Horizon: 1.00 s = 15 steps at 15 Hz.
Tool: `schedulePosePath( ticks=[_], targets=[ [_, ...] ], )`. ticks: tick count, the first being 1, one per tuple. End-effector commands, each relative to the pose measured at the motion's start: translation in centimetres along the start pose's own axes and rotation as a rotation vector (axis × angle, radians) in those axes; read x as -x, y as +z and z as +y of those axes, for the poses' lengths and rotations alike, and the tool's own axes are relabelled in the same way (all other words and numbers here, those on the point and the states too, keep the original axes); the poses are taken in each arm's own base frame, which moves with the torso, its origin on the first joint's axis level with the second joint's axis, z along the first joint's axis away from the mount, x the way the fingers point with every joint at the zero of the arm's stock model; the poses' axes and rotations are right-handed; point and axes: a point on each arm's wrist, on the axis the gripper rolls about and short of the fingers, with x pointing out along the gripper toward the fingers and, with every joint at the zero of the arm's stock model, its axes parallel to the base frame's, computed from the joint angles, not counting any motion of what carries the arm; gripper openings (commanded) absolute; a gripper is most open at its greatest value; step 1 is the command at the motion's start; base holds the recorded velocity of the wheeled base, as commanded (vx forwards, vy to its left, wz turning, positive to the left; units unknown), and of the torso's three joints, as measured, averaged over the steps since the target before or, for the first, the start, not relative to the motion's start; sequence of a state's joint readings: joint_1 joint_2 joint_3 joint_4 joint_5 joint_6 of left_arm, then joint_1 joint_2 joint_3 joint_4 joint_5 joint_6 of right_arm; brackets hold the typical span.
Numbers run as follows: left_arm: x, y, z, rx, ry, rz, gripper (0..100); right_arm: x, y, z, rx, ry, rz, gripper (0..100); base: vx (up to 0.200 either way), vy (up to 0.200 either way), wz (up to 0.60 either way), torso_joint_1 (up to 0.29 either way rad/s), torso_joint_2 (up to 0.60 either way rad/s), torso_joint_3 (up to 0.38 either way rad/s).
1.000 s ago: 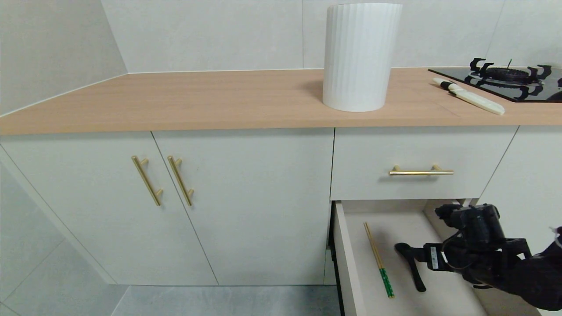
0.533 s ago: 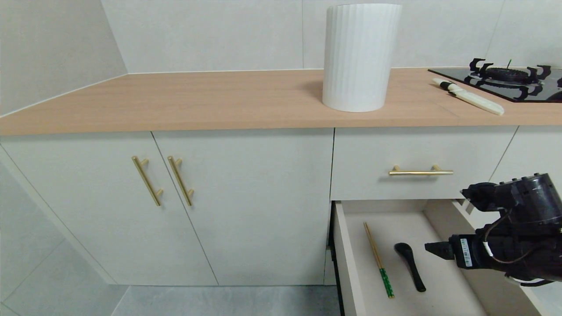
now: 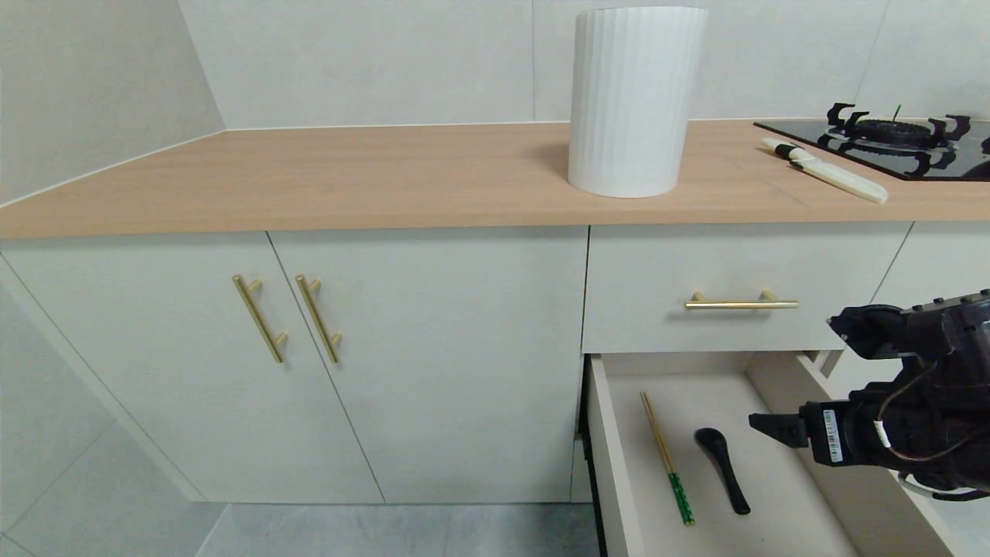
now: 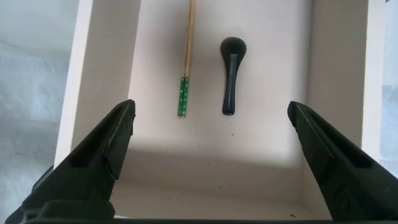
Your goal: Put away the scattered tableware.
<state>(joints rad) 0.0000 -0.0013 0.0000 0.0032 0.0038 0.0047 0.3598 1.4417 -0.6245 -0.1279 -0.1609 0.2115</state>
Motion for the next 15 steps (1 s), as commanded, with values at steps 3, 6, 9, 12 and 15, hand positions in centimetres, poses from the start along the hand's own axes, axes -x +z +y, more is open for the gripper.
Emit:
schedulePosePath(
  ticks=[3,6,9,12,15],
  targets=[
    [-0.01,0.00,0.00,0.000,0.001,0.001,100,0.03,-0.09,0.10,0.005,0.005,0.002,100,-0.067,0.000,0.00,0.004,0.00,0.004],
    [-0.01,0.00,0.00,0.000,0.001,0.001,100,-0.07,-0.25,0.25,0.009,0.010,0.009,100,-0.200,0.000,0.00,0.006,0.00,0.004],
    [-0.01,0.00,0.00,0.000,0.001,0.001,100,-0.08,-0.41,0.32,0.015,0.012,0.016,100,-0.200,0.000,0.00,0.004,0.00,0.002],
    [-0.01,0.00,0.00,0.000,0.001,0.001,100,-0.06,-0.43,0.41,0.018,0.015,0.016,100,-0.133,0.000,0.00,-0.002,0.00,0.000],
    [-0.01,0.00,0.00,0.000,0.001,0.001,100,0.10,-0.59,0.72,0.030,0.028,0.018,100,0.000,0.000,0.00,0.000,0.00,0.000]
  ],
)
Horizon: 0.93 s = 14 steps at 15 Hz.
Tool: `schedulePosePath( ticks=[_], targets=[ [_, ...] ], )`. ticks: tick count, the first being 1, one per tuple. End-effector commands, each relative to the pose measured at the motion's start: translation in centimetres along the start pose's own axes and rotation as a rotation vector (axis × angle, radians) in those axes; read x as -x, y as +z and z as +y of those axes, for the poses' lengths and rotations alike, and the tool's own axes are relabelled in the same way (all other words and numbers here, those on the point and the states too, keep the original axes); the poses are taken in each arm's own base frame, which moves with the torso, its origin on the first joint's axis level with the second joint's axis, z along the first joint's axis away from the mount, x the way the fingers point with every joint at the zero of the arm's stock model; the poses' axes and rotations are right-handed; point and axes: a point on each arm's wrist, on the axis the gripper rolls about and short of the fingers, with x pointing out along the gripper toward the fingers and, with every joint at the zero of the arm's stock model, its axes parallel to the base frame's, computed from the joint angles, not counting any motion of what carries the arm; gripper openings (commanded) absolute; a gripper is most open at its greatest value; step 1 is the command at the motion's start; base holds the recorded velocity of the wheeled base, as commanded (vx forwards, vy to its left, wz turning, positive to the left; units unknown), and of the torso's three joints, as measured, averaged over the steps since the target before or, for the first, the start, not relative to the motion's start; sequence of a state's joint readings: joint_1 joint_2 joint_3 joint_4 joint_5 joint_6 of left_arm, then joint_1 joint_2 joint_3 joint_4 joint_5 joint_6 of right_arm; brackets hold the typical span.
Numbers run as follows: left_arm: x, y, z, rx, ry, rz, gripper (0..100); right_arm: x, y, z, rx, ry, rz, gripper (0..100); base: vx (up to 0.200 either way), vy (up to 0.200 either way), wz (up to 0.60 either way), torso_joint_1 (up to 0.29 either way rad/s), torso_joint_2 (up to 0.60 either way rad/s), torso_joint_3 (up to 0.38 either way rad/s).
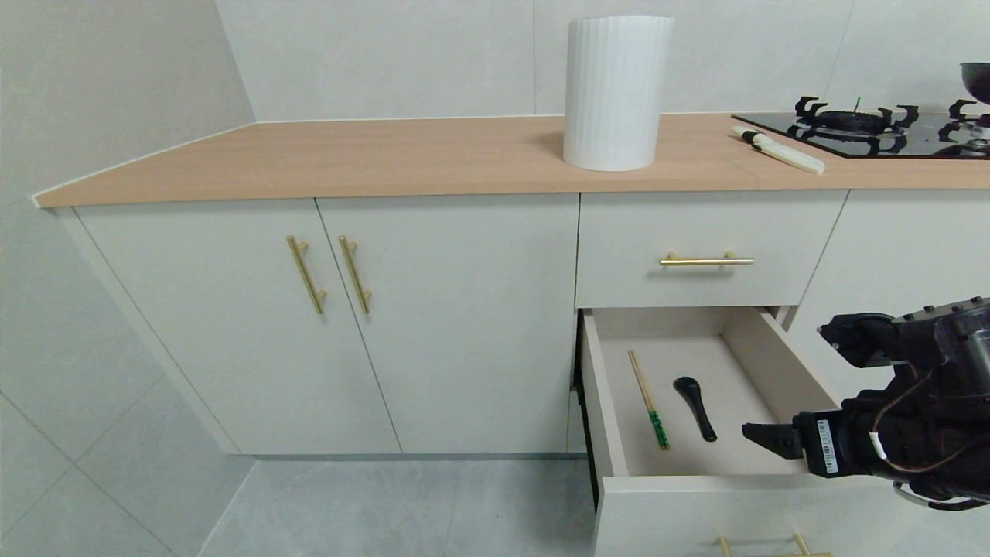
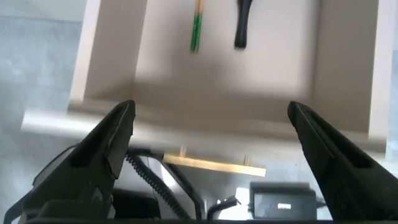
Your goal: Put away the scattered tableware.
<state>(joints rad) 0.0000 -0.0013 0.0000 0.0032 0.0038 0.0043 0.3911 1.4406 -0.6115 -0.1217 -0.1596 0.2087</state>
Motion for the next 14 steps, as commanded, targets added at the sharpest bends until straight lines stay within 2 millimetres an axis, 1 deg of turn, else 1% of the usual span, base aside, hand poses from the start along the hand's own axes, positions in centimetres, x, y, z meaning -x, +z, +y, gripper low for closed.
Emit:
schedulePosePath(
  ticks=[1,4,6,8,10,14],
  targets=[
    [0.0,0.0,0.0,0.000,0.001,0.001,100,0.1,-0.3,0.3,0.015,0.010,0.019,100,0.000,0.000,0.00,0.000,0.00,0.000],
    [0.0,0.0,0.0,0.000,0.001,0.001,100,1.5,-1.0,1.0,0.063,0.039,0.070,100,0.000,0.000,0.00,0.000,0.00,0.000],
    [0.0,0.0,0.0,0.000,0.001,0.001,100,2.6,-1.9,1.4,0.125,0.061,0.132,100,0.000,0.000,0.00,0.000,0.00,0.000],
    [0.0,0.0,0.0,0.000,0.001,0.001,100,2.7,-2.9,1.6,0.202,0.068,0.201,100,0.000,0.000,0.00,0.000,0.00,0.000],
    [0.0,0.0,0.0,0.000,0.001,0.001,100,2.6,-3.5,1.9,0.242,0.076,0.251,100,0.000,0.000,0.00,0.000,0.00,0.000],
    [0.0,0.0,0.0,0.000,0.001,0.001,100,2.3,-4.3,2.2,0.281,0.074,0.326,100,0.000,0.000,0.00,0.000,0.00,0.000]
  ],
)
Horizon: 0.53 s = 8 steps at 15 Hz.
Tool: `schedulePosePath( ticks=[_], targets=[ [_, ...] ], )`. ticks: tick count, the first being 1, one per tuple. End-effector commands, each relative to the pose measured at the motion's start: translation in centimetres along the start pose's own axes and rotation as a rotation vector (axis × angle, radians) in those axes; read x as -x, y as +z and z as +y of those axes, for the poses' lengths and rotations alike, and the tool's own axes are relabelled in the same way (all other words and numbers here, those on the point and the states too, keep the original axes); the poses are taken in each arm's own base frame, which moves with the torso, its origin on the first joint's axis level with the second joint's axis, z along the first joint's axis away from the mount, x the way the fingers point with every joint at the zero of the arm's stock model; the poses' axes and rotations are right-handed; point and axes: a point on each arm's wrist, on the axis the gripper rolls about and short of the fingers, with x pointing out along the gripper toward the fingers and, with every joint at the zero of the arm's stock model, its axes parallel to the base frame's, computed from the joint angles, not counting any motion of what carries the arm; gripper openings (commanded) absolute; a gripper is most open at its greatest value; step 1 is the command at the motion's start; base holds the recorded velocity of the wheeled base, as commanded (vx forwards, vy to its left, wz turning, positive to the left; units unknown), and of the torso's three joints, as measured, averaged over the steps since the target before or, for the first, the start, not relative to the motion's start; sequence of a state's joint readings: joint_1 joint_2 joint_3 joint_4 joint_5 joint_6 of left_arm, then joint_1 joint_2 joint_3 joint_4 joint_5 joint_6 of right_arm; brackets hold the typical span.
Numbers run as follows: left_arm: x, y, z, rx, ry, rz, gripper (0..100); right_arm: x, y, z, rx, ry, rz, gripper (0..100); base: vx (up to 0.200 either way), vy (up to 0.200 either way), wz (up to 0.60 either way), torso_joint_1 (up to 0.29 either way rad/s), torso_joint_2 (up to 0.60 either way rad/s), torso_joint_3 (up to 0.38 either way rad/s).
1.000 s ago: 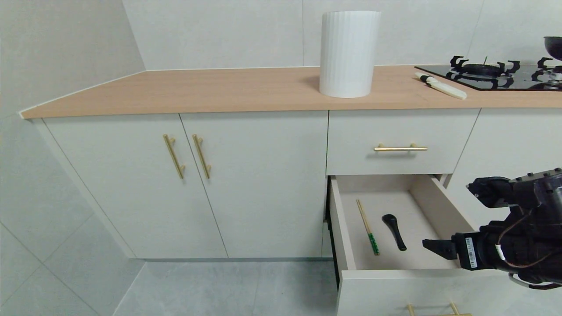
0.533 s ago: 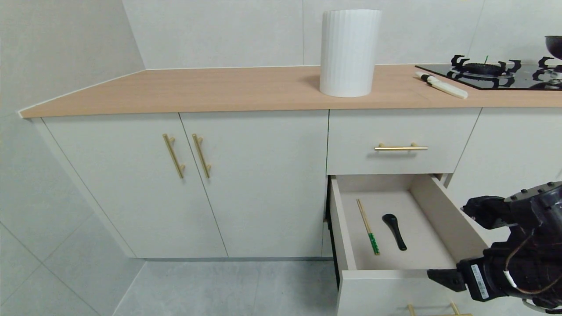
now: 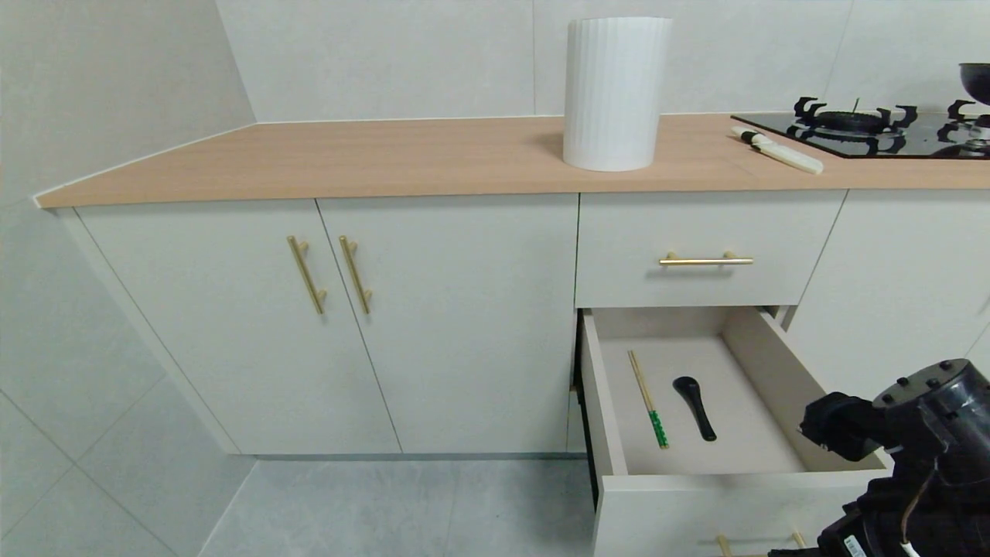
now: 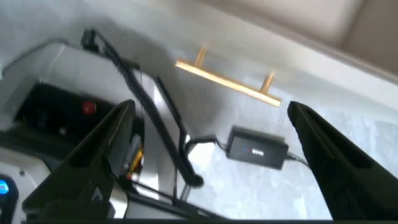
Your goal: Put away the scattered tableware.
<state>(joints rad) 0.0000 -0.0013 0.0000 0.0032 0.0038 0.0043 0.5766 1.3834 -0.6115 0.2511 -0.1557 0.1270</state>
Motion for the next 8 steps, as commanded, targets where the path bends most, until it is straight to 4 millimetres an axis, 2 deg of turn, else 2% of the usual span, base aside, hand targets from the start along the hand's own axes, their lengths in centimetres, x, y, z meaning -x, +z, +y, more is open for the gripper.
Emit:
schedulePosePath(
  ticks=[1,8],
  targets=[
    [0.0,0.0,0.0,0.000,0.001,0.001,100,-0.7,-0.1,0.2,0.021,0.000,0.040,100,0.000,0.000,0.00,0.000,0.00,0.000],
    [0.0,0.0,0.0,0.000,0.001,0.001,100,-4.0,0.3,-0.1,-0.009,-0.041,0.170,100,0.000,0.000,0.00,0.000,0.00,0.000]
  ],
)
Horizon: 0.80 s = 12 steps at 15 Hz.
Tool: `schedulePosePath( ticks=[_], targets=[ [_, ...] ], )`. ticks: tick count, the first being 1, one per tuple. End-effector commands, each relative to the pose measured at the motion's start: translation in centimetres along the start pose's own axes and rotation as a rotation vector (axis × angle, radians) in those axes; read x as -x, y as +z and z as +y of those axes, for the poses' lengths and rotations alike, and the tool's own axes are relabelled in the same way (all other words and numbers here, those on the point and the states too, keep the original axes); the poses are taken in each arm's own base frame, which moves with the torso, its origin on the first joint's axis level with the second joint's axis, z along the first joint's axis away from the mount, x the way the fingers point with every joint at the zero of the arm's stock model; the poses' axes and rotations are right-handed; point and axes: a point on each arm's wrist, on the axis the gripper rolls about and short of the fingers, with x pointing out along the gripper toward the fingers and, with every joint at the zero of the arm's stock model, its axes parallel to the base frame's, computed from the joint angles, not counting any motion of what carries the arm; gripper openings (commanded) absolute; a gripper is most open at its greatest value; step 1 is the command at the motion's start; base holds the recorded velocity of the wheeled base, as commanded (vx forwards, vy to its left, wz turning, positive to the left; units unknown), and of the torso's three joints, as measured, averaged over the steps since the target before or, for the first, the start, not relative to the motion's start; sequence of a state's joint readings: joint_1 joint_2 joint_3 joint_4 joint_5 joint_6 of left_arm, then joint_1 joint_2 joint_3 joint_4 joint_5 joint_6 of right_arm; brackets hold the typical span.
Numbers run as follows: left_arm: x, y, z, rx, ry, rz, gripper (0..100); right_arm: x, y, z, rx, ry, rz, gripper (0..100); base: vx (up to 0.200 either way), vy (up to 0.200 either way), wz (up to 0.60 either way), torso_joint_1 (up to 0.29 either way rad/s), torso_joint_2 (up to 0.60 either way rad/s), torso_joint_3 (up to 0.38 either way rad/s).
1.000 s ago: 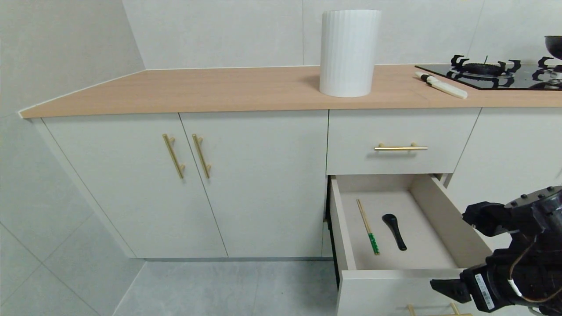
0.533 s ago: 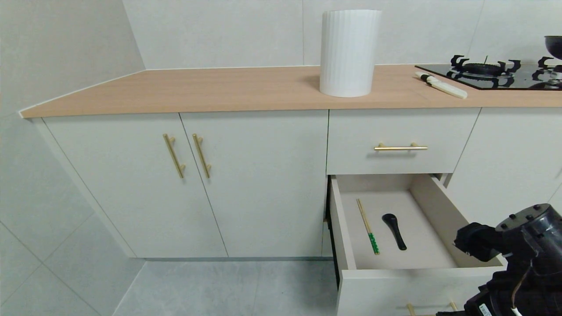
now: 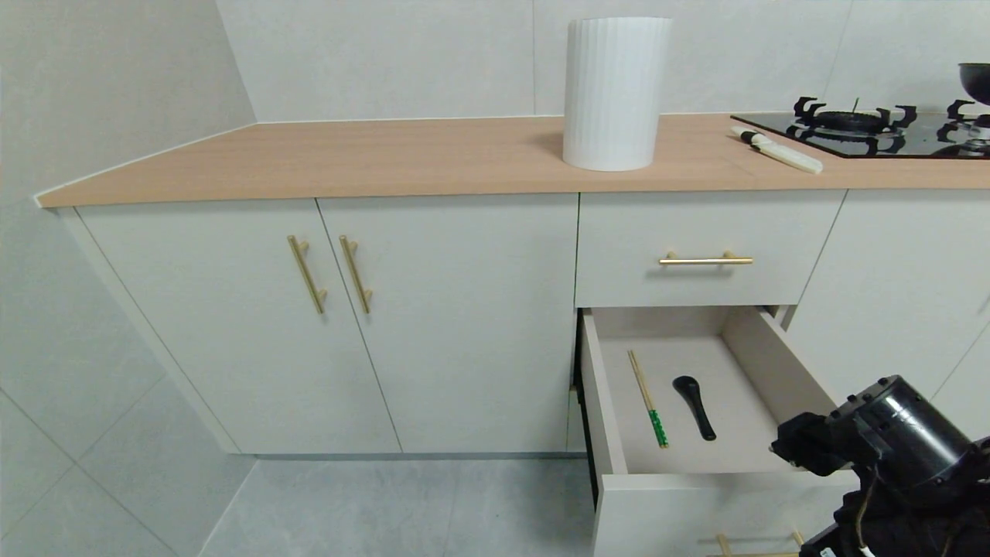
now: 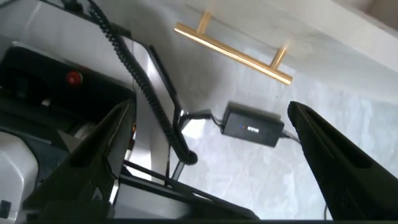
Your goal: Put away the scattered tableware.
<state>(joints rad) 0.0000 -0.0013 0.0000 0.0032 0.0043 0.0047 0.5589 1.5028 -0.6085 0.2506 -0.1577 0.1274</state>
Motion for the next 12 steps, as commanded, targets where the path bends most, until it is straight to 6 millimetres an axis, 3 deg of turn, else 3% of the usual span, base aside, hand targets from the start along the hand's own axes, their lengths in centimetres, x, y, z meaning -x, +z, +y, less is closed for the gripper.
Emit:
schedulePosePath(
  ticks=[1,5,12],
  targets=[
    [0.0,0.0,0.0,0.000,0.000,0.001,100,-1.6,0.6,-0.3,-0.026,-0.021,0.057,100,0.000,0.000,0.00,0.000,0.00,0.000],
    [0.0,0.0,0.0,0.000,0.000,0.001,100,-2.7,2.9,-1.1,-0.210,-0.053,0.051,100,0.000,0.000,0.00,0.000,0.00,0.000],
    [0.0,0.0,0.0,0.000,0.000,0.001,100,-3.8,4.3,-1.9,-0.293,-0.063,-0.002,100,0.000,0.000,0.00,0.000,0.00,0.000]
  ],
)
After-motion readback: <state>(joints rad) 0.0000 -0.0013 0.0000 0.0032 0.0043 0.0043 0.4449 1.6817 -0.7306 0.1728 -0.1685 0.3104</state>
